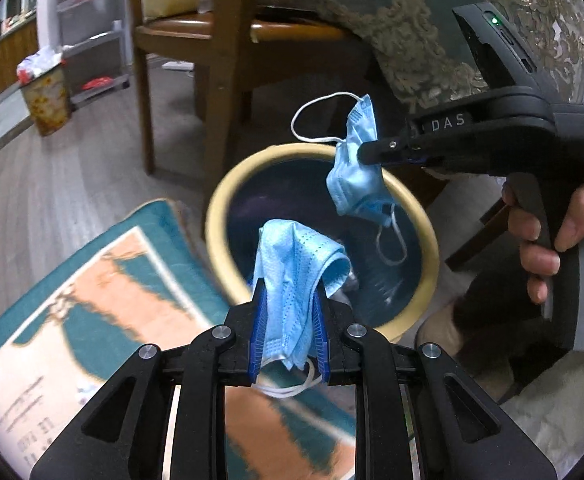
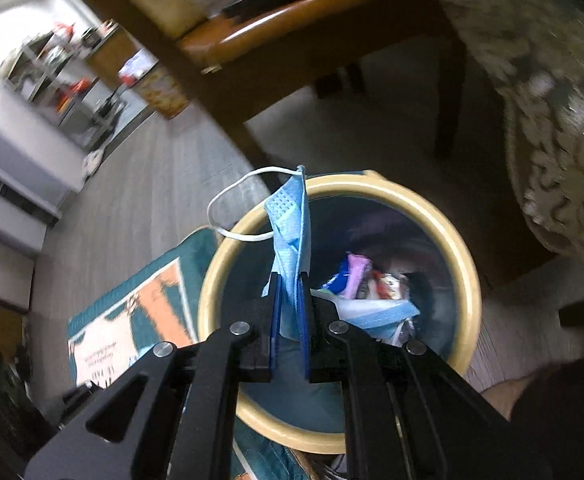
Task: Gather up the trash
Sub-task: 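Carry both masks over the bin and open both grippers, then move both open grippers back over the cushion toward the last items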
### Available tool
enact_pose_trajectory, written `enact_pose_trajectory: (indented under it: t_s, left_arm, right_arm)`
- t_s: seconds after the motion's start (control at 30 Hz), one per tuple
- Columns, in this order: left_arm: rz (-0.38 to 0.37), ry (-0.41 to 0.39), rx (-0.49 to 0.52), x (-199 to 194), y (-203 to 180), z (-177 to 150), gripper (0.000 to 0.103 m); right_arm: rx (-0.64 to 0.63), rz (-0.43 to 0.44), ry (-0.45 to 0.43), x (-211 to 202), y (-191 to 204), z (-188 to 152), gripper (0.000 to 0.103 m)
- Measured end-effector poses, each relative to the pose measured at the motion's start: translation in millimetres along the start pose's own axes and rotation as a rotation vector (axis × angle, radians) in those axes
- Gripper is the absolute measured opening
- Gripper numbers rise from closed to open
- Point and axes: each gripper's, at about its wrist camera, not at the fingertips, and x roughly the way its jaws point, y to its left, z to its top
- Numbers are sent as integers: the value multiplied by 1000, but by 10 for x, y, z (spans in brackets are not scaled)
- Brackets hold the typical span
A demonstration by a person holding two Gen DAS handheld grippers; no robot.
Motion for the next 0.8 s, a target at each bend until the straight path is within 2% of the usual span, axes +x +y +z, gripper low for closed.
enact_pose_trajectory:
  t_s: [0.1,0.13,0.17,0.23,0.27,0.33,0.57,0.7,0.8]
  left_arm:
    - [-5,-36,-4,28,-77,32,43]
    - [-1,-43,-6,36,-92,46,59]
    - [2,-50,-9,37,-105,60,67]
    - [12,-58,-17,23,-119,78,70]
    - [15,-59,-20,18,-126,83,74]
    - [18,-67,-22,-14,-120,87,76]
    - [60,-76,-40,-206,42,50,78]
    - [98,-83,-45,-394,165,-34,78]
    - [128,-89,-54,-554,269,-112,80]
  right_arm:
    - [11,-10,-9,-22,-46,7,11]
    - [13,-11,-11,-31,-56,2,18]
    - [17,-14,-13,-41,-67,-2,23]
    - [27,-16,-24,-73,-101,-3,42]
    - [31,-18,-28,-83,-125,15,45]
    - [41,-26,-40,-111,-154,23,53]
    - [50,-13,-44,-132,-59,-11,62]
    - [36,-6,-48,-136,35,-8,70]
    - [27,1,-55,-147,159,-39,79]
